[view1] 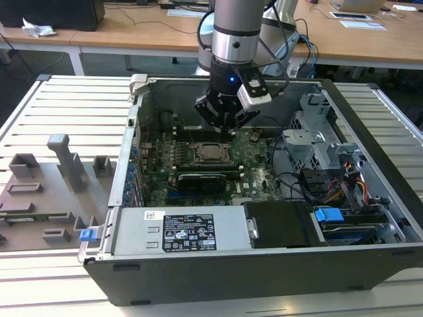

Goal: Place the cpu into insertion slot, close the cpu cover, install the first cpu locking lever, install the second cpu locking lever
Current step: 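Install the first cpu locking lever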

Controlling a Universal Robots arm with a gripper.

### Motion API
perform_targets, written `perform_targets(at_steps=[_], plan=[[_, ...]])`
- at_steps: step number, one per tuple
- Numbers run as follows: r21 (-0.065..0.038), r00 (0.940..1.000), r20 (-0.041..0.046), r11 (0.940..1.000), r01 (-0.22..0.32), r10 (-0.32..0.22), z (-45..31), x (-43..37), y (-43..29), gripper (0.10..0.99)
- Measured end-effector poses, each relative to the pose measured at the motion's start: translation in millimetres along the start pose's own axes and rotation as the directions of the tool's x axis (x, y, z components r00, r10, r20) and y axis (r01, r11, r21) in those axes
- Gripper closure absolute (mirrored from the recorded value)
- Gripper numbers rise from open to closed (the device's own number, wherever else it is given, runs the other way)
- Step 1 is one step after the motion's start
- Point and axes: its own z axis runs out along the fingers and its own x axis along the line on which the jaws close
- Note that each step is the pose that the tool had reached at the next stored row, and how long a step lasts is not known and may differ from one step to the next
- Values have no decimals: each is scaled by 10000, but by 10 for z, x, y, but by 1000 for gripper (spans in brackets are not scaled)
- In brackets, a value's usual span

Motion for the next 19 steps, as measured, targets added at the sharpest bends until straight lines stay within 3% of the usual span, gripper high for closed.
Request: perform_targets(at_steps=[6,9,13,16,19], plan=[[-3,9955,90,9955,946,-946,0,0,0,980],[0,9863,158,9864,1643,-1642,0,0,0,980],[5,9772,203,9774,2115,-2115,0,0,0,980],[17,9592,271,9595,2816,-2816,0,0,0,980],[26,9463,311,9468,3219,-3218,0,0,0,980]])
